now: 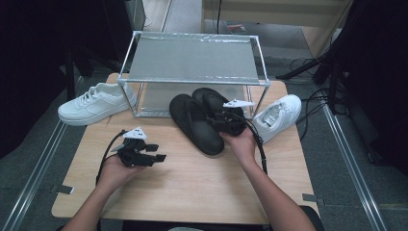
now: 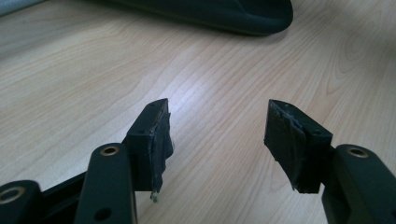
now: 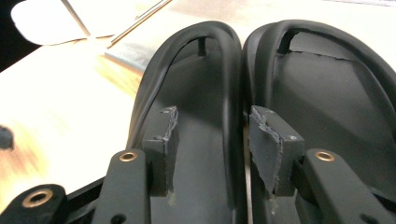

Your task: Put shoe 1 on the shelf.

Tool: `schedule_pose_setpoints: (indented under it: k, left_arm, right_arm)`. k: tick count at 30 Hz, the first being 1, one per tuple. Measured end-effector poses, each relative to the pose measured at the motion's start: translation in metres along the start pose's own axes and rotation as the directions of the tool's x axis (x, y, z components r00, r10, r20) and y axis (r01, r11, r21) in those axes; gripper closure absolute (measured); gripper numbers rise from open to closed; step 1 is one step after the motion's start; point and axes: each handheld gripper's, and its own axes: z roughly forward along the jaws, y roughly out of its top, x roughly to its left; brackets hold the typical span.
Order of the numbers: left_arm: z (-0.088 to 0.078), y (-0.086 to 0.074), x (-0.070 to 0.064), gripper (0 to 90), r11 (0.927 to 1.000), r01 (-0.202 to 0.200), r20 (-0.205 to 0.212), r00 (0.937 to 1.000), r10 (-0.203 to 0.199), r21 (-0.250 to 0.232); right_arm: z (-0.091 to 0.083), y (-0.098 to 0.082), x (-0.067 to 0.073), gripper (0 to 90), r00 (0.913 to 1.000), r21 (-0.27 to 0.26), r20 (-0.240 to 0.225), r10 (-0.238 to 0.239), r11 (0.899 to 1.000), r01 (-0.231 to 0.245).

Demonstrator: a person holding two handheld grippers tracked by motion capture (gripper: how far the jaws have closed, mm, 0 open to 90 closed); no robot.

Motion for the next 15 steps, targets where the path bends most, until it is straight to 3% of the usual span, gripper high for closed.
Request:
schedule_pose_setpoints:
  k: [5, 9, 12, 15]
  left_arm:
    - [0.001, 0.007, 0.004, 43.3, 0.9989, 0.044, -0.001, 0.999, -0.044, -0.017]
    - [0.002, 0.014, 0.006, 47.9, 0.9997, 0.024, 0.0, 0.9997, -0.024, -0.008]
    - [0.003, 0.016, 0.008, 50.5, 0.9987, 0.038, 0.02, 0.9991, -0.038, -0.034]
    - [0.005, 0.022, 0.007, 51.9, 1.0, 0.009, 0.004, 1.0, -0.009, 0.0]
  right_arm:
    - [-0.013, -0.003, 0.002, 54.0, 0.9998, -0.019, -0.02, -0.01, 1.0, 0.01]
    - [-0.024, -0.007, 0.004, 54.4, 0.9992, -0.026, -0.033, -0.023, 0.999, 0.022]
    - [-0.029, -0.012, 0.006, 53.5, 0.9987, -0.013, -0.039, -0.032, 0.999, 0.031]
    - [-0.034, -0.019, 0.008, 52.9, 0.9984, -0.001, -0.039, -0.04, 0.999, 0.04]
